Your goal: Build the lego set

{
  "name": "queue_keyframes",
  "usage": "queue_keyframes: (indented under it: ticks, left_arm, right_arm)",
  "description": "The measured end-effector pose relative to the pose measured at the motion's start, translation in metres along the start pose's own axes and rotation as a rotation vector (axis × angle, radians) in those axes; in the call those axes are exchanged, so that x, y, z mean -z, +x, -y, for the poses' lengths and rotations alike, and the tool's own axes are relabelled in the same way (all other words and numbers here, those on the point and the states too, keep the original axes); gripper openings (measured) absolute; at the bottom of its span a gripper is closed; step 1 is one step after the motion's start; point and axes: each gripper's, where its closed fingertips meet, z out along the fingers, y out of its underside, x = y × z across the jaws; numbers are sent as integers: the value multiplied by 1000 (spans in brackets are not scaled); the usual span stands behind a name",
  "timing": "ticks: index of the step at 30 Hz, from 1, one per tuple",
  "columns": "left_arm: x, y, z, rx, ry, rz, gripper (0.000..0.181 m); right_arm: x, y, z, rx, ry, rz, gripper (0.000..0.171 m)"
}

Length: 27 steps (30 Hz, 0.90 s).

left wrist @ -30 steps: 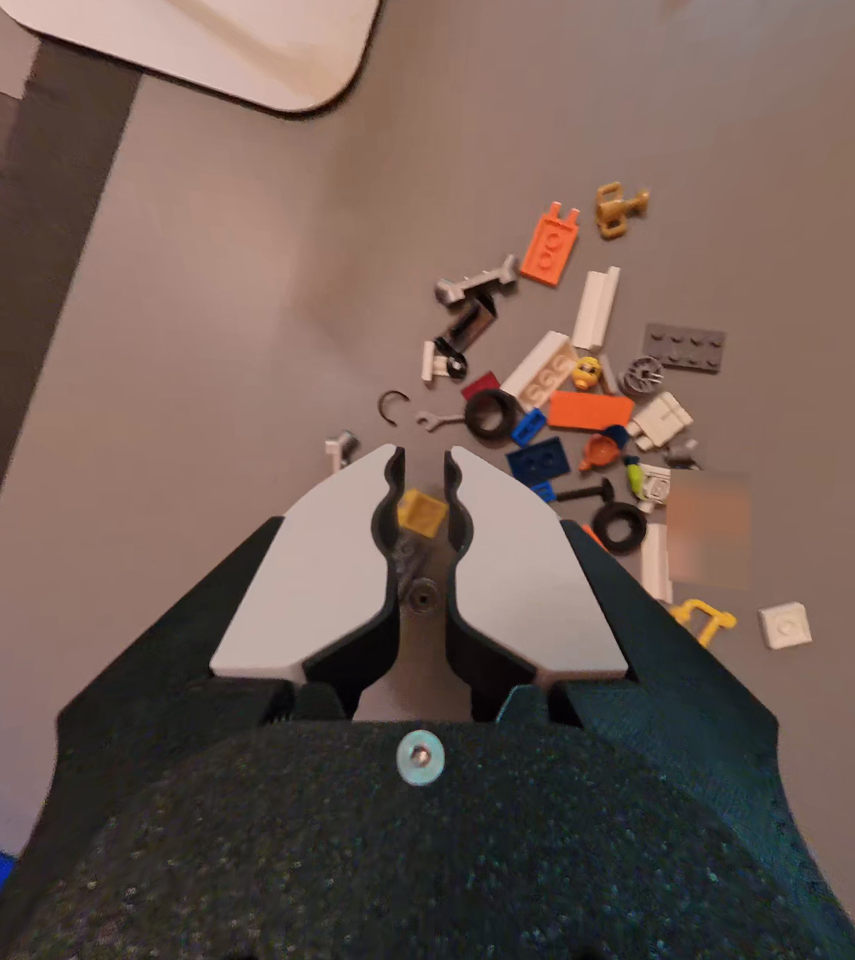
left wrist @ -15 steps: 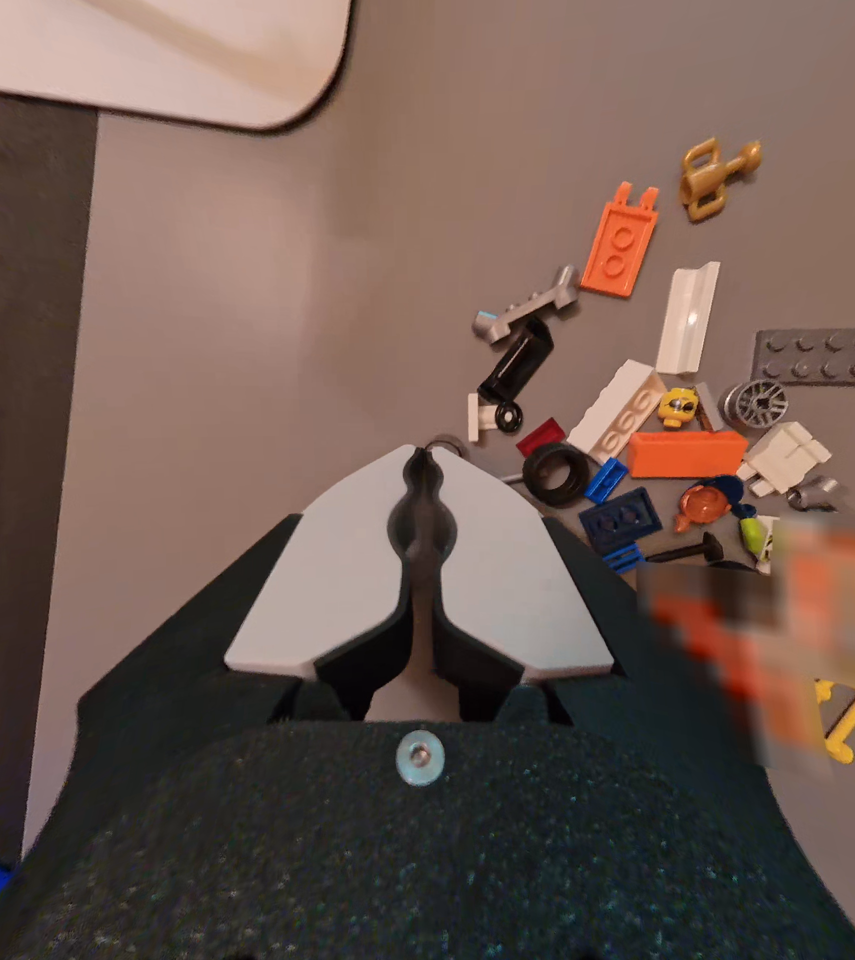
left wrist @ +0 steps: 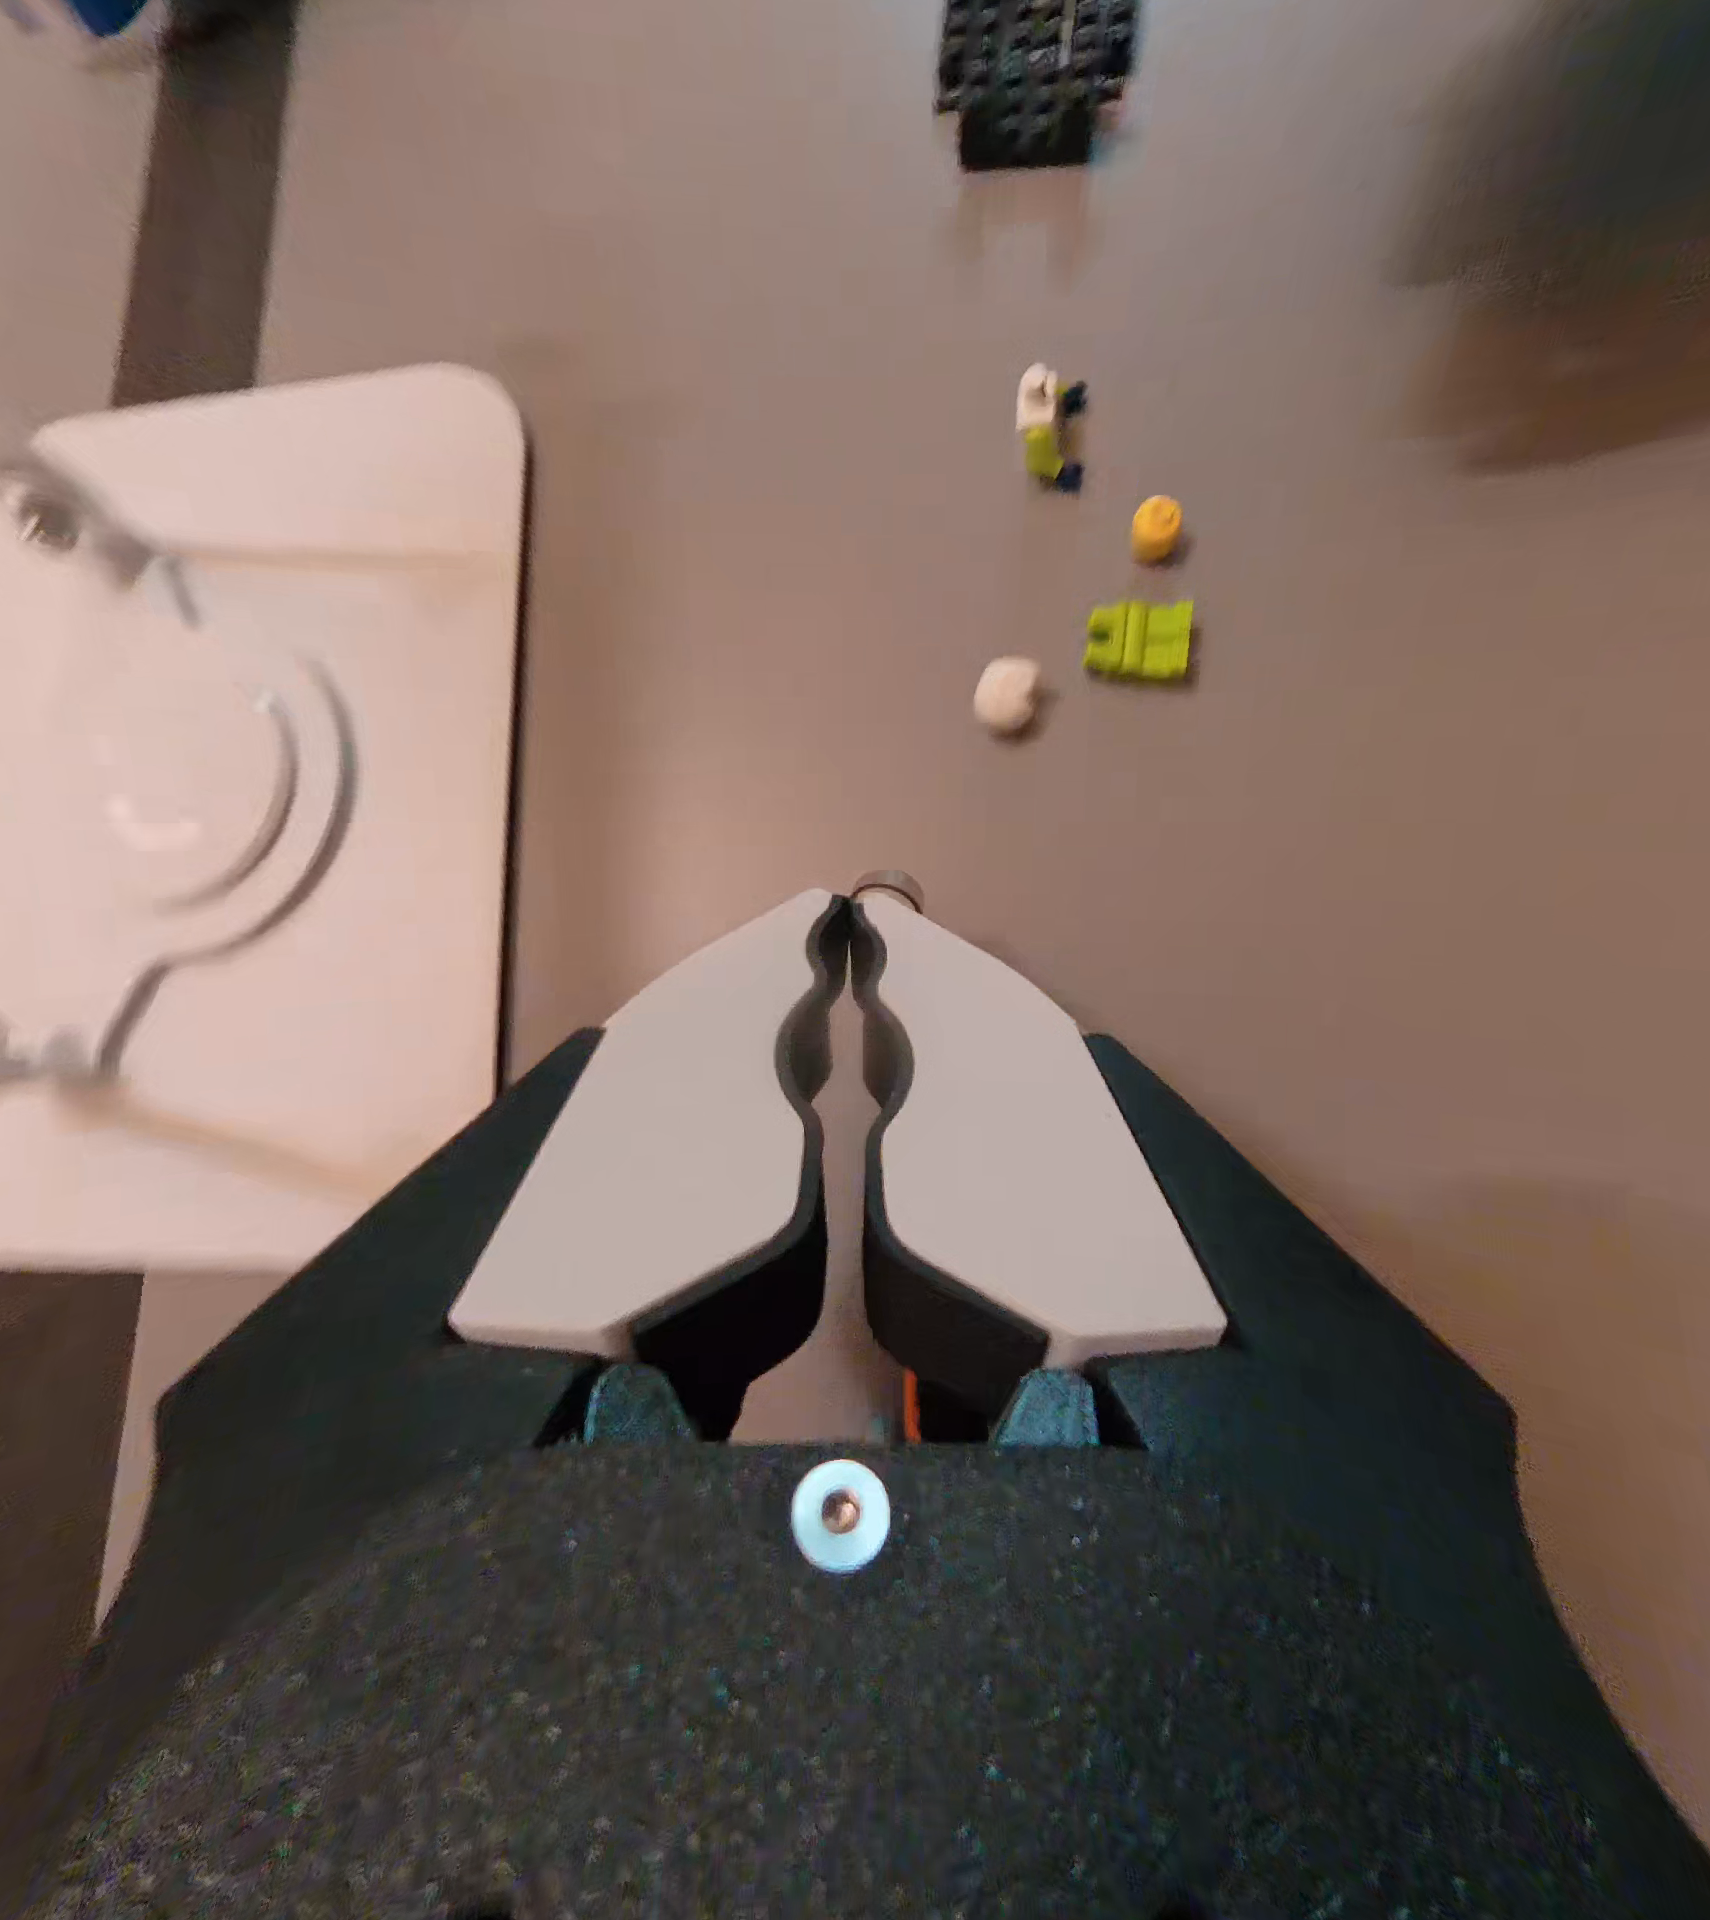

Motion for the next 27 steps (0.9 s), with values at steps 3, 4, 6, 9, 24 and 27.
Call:
queue_keyframes:
  ticks: [3,4,6,9,24,27]
  left_arm:
    - [-27,3,19,-77,-41,-79,0]
    - [-34,4,24,-94,-54,-105,0]
    - [-46,5,32,-131,-87,-146,0]
    - [-58,3,34,-172,-154,-181,0]
    - [10,20,7,-70,-126,-125,10]
    - [18,36,-29,-46,-210,-128,18]
  right_arm:
    - [16,22,-1,-12,6,-72,9]
    - [22,28,-2,-26,11,-92,9]
    - [34,38,-5,-68,25,-121,9]
    - [47,46,-12,-155,48,-133,9]
    - [53,40,-15,-142,45,-111,9]
    - [50,35,-15,-137,39,-91,9]
